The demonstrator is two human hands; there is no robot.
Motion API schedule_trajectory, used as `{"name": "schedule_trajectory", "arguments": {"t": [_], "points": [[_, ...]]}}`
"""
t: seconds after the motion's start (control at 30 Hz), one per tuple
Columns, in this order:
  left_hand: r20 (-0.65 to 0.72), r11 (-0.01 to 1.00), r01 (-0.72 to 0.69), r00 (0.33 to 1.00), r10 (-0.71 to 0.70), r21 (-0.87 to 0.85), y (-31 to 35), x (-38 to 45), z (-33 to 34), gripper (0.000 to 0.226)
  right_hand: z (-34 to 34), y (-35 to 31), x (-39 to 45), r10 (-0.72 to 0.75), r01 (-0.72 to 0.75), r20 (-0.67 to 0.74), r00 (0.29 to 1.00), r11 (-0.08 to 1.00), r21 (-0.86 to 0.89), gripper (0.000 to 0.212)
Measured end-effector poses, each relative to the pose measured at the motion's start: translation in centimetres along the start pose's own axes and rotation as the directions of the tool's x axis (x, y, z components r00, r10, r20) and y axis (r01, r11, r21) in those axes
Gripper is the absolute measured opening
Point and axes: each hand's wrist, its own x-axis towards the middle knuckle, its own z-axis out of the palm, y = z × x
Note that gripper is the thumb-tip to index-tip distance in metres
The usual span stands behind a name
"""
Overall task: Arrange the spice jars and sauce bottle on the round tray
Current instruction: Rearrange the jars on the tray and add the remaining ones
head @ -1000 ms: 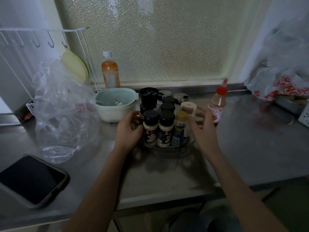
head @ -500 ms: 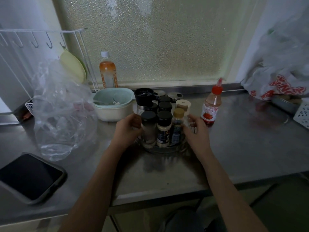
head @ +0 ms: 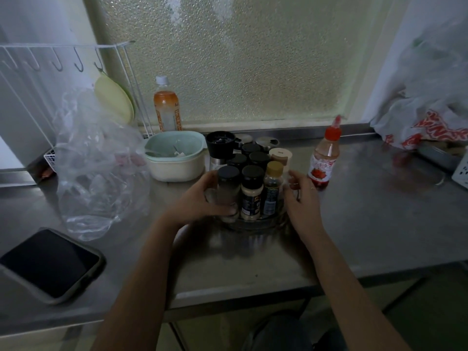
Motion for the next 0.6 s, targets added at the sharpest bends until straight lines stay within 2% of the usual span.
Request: {"name": "schedule_trajectory", "arguments": {"t": [0.07, 0.13, 0.23, 0.33, 0.4, 0.6], "points": [[-0.099, 0.998, -0.033, 0.994, 0.037, 0.046, -0.3, 0.3, 0.2, 0.065, 0.1, 0.1, 0.0, -0.004, 0.004, -0.006, 1.0, 1.0, -0.011, 0.039], [-0.189, 0.999, -0.032, 0.981, 0.035, 0.02, -0.6, 0.3, -0.2, 0.057, 0.1, 0.2, 0.1, -0.005, 0.005, 0.002, 1.0, 1.0, -0.021, 0.04], [-0.28, 0.999, -0.049, 0.959, 0.046, -0.004, -0.8, 0.4, 0.1, 0.05, 0.0, 0.3, 0.0, -0.013, 0.014, 0.026, 1.0, 0.999, -0.036, 0.042], [-0.371, 0.998, -0.06, 0.926, 0.069, 0.037, -1.1, 0.7, 0.6, 0.035, 0.0, 0.2, 0.1, -0.015, 0.016, 0.03, 0.999, 0.999, -0.045, 0.042], [-0.424, 0.995, -0.061, 0.901, 0.088, 0.076, -1.3, 0.8, 0.5, 0.034, 0.0, 0.3, 0.0, -0.01, 0.012, 0.03, 0.999, 0.999, -0.046, 0.042], [-0.407, 0.996, -0.042, 0.911, 0.072, 0.083, -1.4, 1.1, 0.2, 0.042, 0.0, 0.3, 0.1, 0.004, -0.003, 0.021, 1.0, 0.999, -0.04, 0.041]]}}
